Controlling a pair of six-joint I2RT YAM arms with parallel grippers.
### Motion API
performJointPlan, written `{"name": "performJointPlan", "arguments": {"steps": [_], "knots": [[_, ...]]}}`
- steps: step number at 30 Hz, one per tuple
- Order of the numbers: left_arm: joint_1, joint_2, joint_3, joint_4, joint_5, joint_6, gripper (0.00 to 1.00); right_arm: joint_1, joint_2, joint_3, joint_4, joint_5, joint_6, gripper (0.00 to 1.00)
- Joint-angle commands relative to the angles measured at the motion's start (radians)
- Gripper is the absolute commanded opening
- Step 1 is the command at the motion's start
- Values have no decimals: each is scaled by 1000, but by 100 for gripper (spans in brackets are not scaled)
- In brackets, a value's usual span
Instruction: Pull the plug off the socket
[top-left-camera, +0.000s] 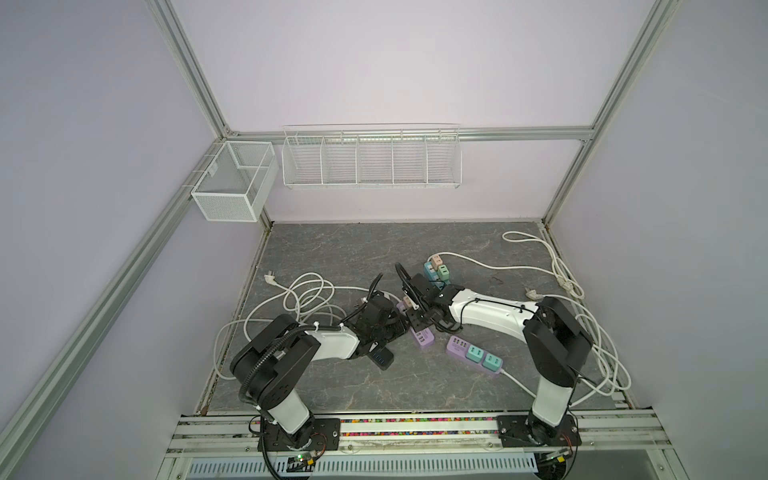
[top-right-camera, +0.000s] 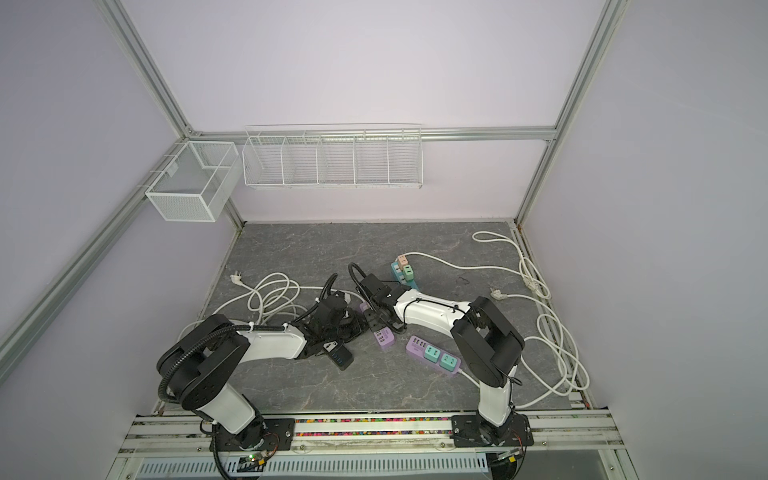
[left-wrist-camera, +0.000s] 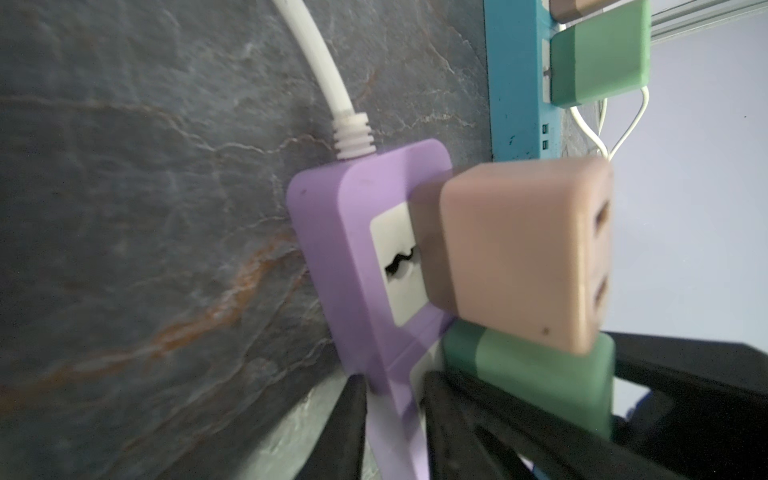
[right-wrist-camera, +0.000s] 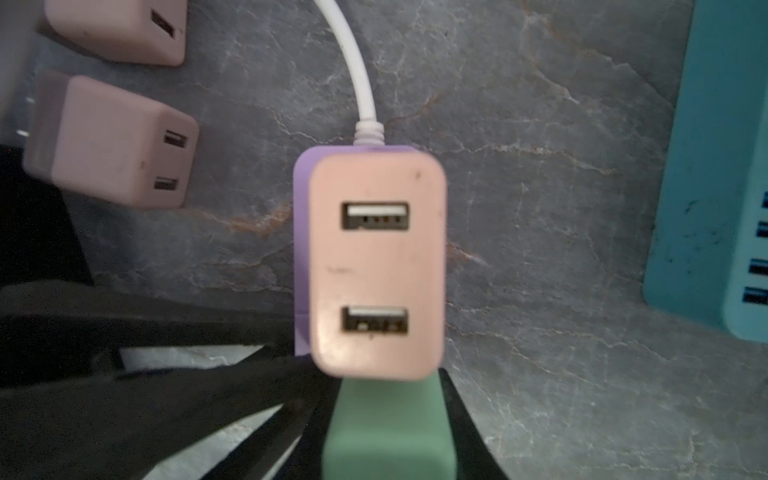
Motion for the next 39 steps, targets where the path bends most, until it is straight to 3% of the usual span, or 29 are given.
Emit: {"name": "performJointPlan", "arguments": {"steps": [1, 12, 18, 23, 30, 35, 39], "knots": [[-6, 33, -29, -195, -40, -6, 26, -17, -120, 5, 76, -25, 29, 19], [-9, 50, 0, -228, -37, -8, 27, 50, -80, -3, 128, -33, 63, 17], [-13, 57, -1, -245, -32, 4, 27, 2, -122, -44, 147, 14, 63, 13], [-13, 68, -23, -243, -44, -8, 27, 30, -125, -78, 248, -50, 72, 12], [-13, 78, -32, -240, -44, -13, 25, 50, -109, -41, 184, 63, 39, 10], [-13, 80, -32, -263, -62, -8, 24, -21, -145, -57, 186, -8, 46, 9], [-13, 83, -23, -274, -63, -6, 23, 5, -123, -51, 196, -41, 44, 9]]}}
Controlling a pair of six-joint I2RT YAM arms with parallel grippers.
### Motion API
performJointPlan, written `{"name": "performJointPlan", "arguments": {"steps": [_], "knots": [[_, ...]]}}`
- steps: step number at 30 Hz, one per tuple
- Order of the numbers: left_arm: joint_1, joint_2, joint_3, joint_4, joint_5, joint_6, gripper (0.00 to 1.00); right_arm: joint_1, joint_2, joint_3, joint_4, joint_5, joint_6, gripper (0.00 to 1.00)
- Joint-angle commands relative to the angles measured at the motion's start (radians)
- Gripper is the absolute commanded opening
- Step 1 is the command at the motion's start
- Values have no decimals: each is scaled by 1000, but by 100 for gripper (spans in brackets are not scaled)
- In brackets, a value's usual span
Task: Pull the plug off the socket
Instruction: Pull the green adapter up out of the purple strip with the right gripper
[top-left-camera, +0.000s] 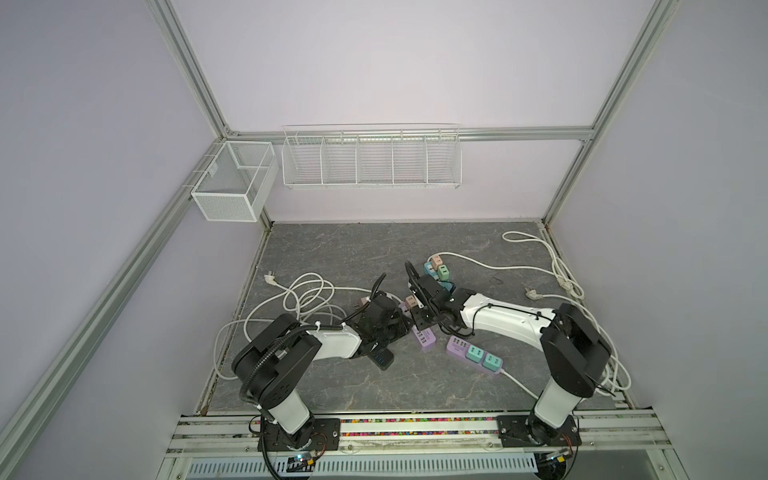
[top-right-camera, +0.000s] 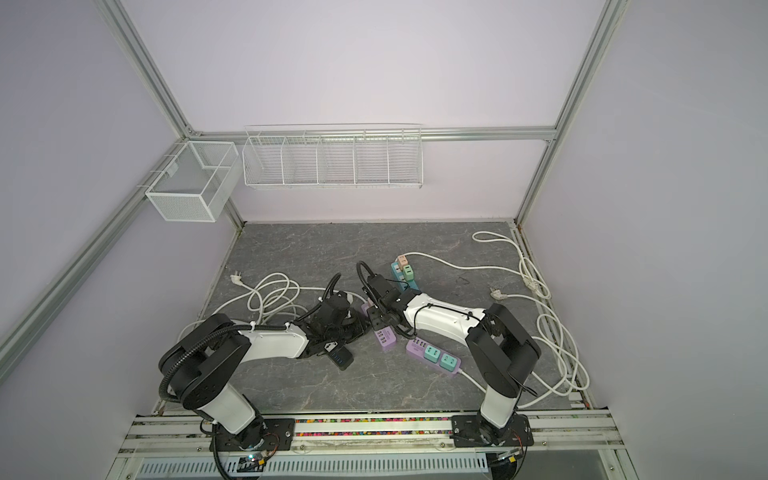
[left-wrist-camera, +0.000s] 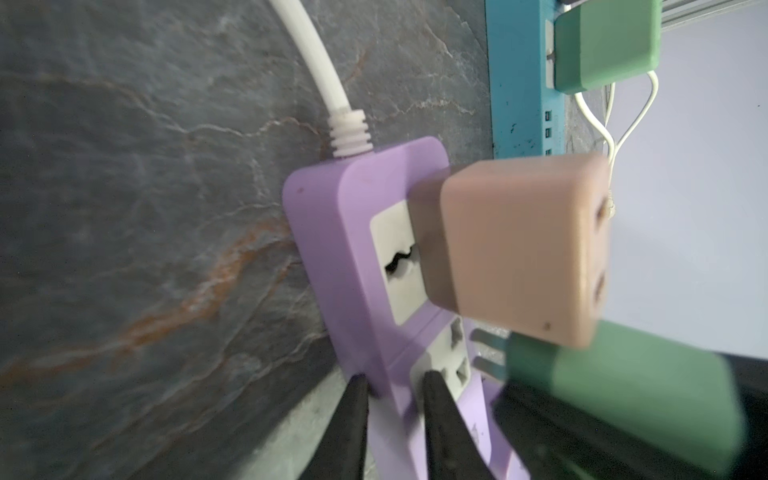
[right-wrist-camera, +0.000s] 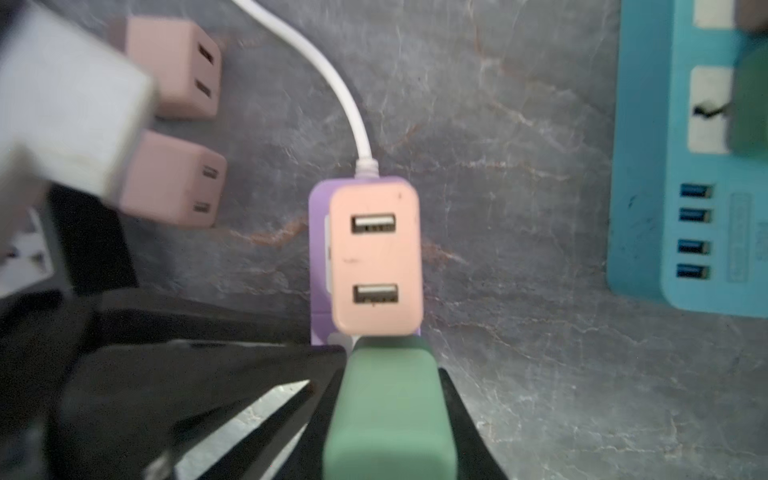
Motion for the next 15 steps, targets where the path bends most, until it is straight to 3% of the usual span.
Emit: {"name": "performJointPlan", "arguments": {"steps": [1, 4, 15], "knots": [[-1, 71, -43, -243, -59, -7, 23, 26, -10, 38, 66, -28, 0, 9], [-1, 61, -31, -252, -56, -2, 22, 32, -14, 55, 9, 33, 4, 8], [-1, 9, 74, -214, -6, 34, 24, -36, -238, -41, -7, 53, -12, 9]]}}
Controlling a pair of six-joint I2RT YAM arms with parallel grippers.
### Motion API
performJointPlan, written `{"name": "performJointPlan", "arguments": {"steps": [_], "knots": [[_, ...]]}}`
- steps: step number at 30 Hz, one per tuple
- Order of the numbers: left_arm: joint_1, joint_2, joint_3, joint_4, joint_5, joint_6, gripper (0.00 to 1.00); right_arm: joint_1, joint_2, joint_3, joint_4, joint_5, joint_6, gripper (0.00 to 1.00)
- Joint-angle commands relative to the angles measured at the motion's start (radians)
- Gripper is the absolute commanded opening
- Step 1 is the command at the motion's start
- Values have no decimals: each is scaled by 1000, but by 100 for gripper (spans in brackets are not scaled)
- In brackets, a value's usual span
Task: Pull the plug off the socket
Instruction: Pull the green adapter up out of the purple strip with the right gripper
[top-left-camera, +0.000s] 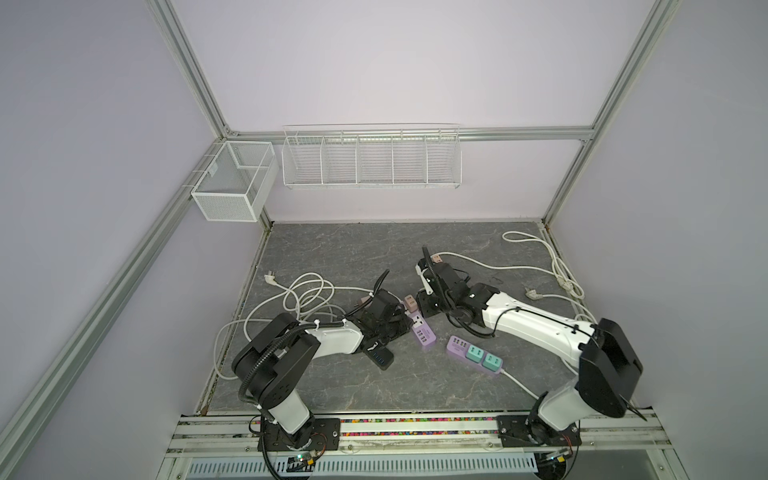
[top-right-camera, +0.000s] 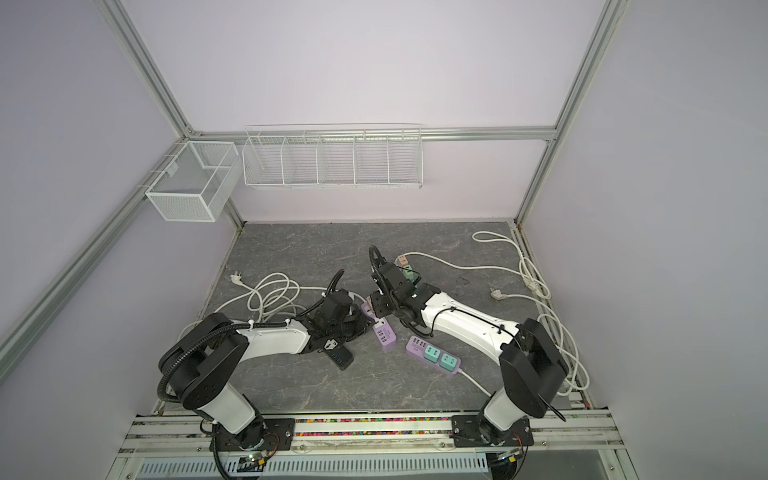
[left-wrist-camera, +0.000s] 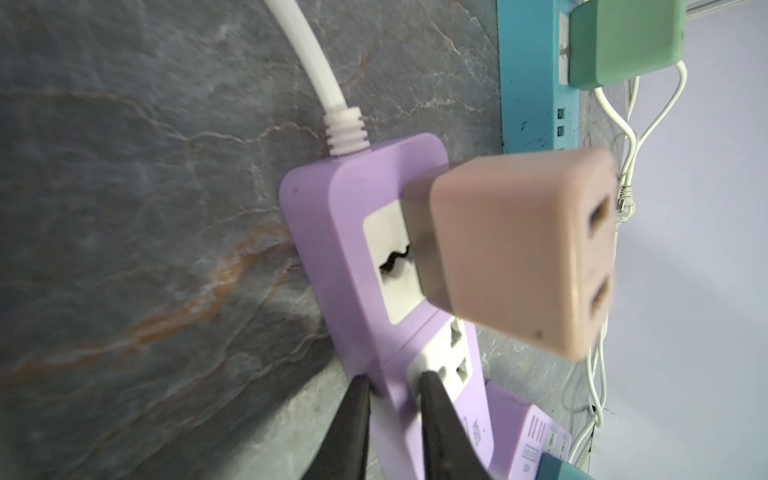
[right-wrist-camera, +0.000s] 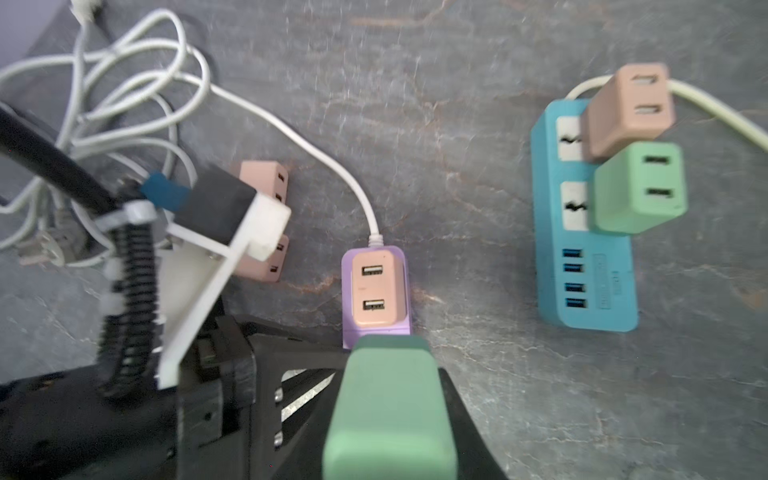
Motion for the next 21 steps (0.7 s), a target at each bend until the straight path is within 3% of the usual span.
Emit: {"name": "performJointPlan", "arguments": {"steps": [1, 6, 13, 21], "knots": [[-1, 7, 21, -105, -5, 15, 24, -7, -54, -44, -6, 28, -11, 9], [6, -47, 75, -119, 6, 52, 26, -24, -95, -66, 7, -48, 18, 9], [33, -217, 68, -244, -73, 101, 28, -19, -108, -121, 105, -155, 93, 9], [99, -459, -20, -380, -163, 146, 30, 61, 15, -93, 171, -198, 142, 9]]}}
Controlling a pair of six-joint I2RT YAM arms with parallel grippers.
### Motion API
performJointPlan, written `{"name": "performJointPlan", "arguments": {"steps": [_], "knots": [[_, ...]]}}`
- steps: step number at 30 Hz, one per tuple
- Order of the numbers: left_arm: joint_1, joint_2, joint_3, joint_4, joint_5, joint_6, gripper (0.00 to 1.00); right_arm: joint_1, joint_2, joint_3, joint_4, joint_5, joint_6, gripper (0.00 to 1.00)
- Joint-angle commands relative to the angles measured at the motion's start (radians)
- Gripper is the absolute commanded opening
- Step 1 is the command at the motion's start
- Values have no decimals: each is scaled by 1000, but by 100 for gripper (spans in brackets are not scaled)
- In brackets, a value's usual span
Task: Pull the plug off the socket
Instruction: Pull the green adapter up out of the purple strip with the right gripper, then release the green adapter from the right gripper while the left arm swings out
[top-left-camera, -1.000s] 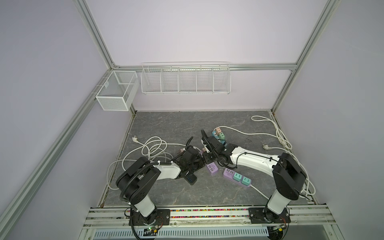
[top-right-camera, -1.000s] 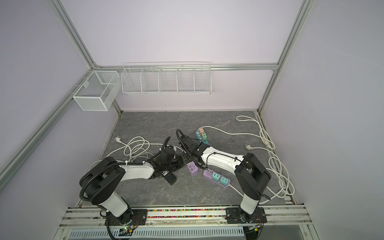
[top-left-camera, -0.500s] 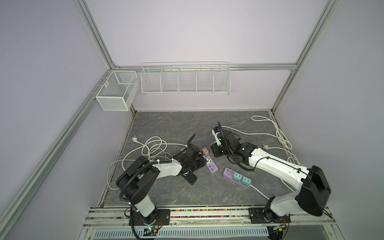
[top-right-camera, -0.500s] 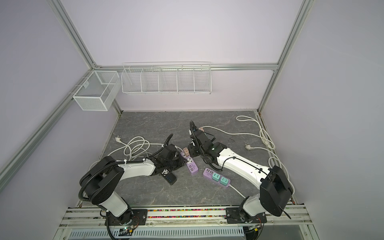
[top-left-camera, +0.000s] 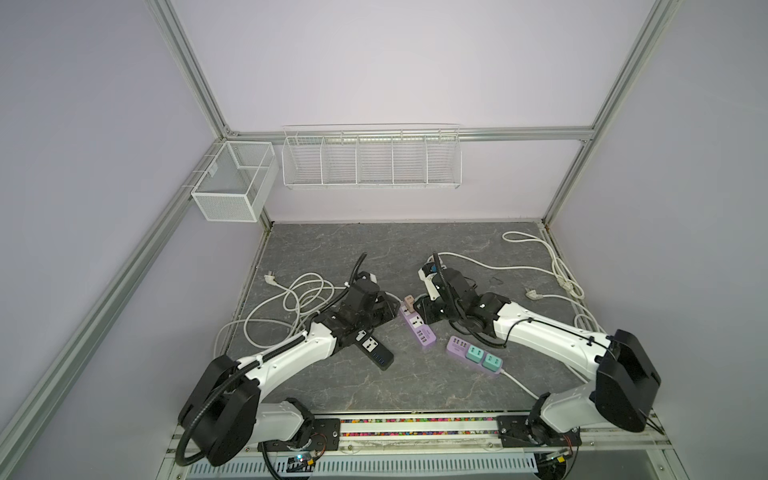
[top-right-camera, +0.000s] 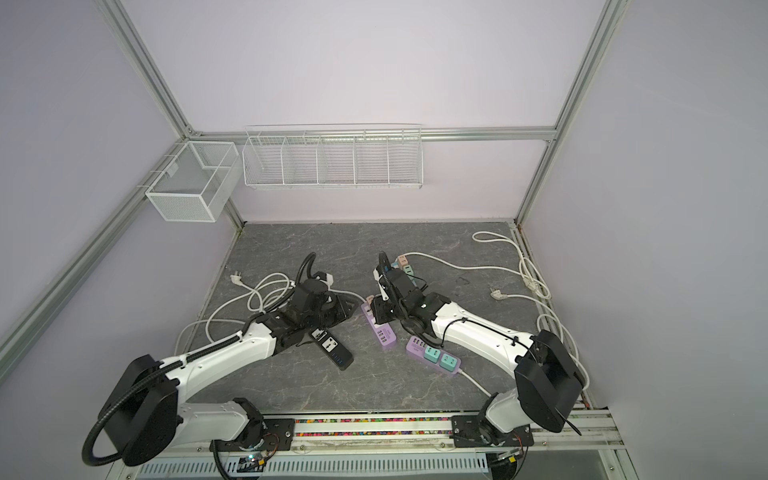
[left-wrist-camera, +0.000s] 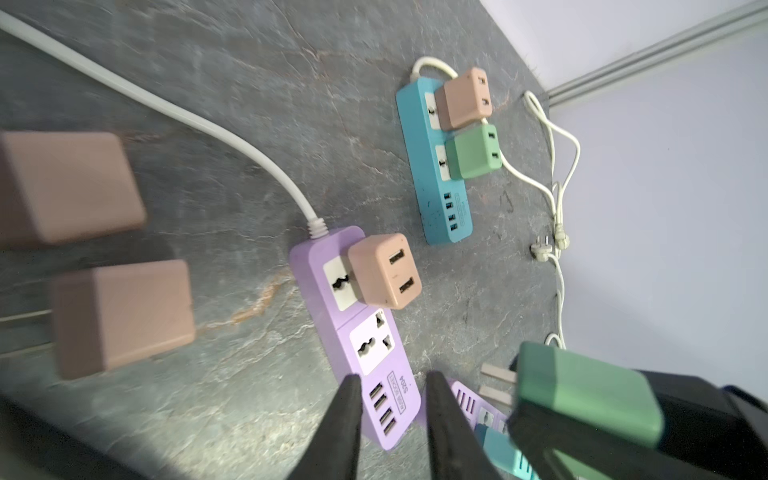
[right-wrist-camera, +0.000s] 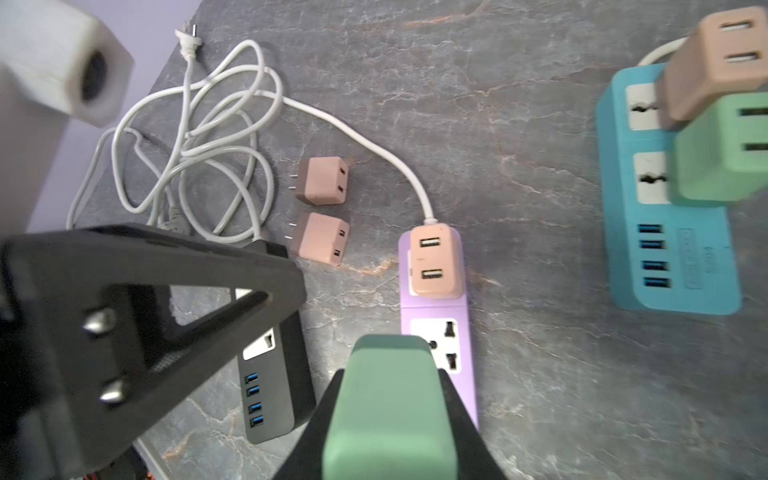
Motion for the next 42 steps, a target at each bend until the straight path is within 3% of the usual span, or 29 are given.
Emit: {"name": "performJointPlan", "arguments": {"steps": [1, 14, 30, 42], "knots": [[11, -81, -44, -106, -81, 44, 30, 36, 61, 17, 64, -35, 43, 9], [22, -324, -128, -231, -165, 100, 36, 126, 248, 33, 222, -51, 146, 9], [25, -447, -193, -268, -202, 109, 41, 165, 387, 90, 265, -46, 159, 12], [25, -434, -207, -238, -193, 93, 43, 170, 436, 89, 277, -46, 161, 18]]}}
